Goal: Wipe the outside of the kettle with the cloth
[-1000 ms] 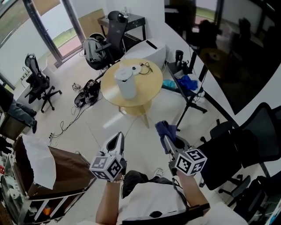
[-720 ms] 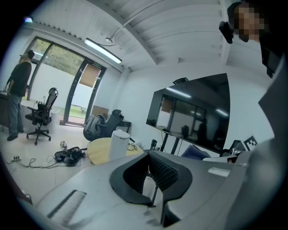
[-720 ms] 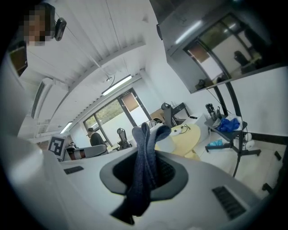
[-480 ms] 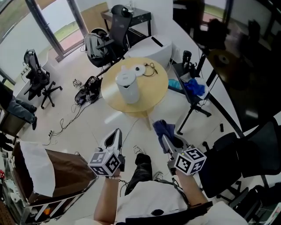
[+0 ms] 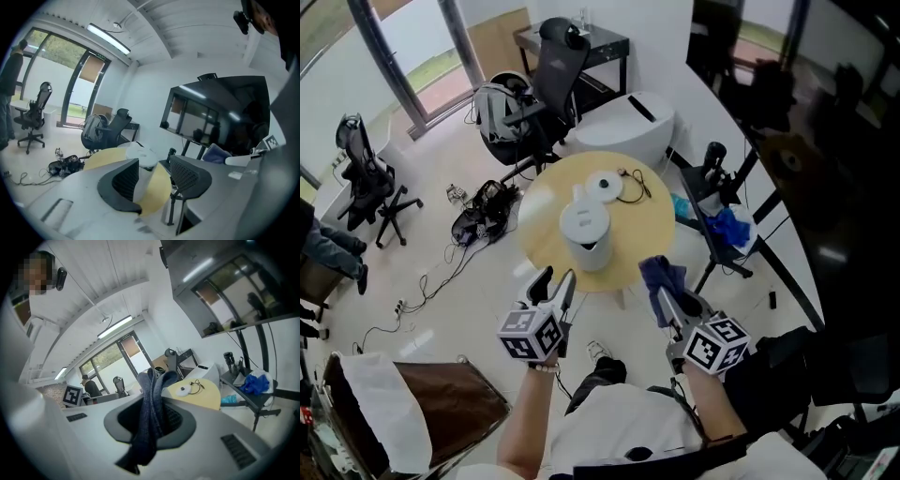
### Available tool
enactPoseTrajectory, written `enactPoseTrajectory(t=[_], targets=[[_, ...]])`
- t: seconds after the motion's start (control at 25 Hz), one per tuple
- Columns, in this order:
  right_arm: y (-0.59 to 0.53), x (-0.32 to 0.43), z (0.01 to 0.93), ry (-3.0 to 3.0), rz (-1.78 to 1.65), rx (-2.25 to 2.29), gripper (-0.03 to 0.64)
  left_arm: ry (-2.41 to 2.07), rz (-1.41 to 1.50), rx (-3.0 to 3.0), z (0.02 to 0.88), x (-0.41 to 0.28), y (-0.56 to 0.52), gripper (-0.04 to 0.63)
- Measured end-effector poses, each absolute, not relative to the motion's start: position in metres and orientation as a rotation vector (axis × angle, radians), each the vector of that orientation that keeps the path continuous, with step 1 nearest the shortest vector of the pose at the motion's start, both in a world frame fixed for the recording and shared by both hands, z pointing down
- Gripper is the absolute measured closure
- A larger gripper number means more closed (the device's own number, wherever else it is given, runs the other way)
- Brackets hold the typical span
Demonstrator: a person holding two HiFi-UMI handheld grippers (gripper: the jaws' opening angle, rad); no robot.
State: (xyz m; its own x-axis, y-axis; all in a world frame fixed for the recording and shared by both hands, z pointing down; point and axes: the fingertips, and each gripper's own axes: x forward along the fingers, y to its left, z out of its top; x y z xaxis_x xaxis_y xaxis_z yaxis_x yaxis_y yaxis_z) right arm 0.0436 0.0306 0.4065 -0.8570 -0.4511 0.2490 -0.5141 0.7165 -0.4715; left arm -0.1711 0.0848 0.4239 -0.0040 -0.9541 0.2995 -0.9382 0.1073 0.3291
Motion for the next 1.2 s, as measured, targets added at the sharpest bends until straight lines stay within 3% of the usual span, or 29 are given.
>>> enactPoseTrajectory(t=[0.36, 0.76, 1.2], targets=[[-0.025, -0.012, 0.410, -2.766, 0.798, 0.830, 0.551, -1.838, 0.210, 1.900, 0.475, -0.220, -0.011, 0.229], [-0.093, -0.048, 0.439, -2.738, 0.871, 0.686, 0.551, -1.724, 0.270, 1.895, 0.506, -0.225, -0.063, 0.229], [-0.150, -0.120, 0.483, -2.717, 0.933, 0.151, 0.551, -1.634, 0.282, 1.839, 0.509, -0.222, -0.049, 0.264]])
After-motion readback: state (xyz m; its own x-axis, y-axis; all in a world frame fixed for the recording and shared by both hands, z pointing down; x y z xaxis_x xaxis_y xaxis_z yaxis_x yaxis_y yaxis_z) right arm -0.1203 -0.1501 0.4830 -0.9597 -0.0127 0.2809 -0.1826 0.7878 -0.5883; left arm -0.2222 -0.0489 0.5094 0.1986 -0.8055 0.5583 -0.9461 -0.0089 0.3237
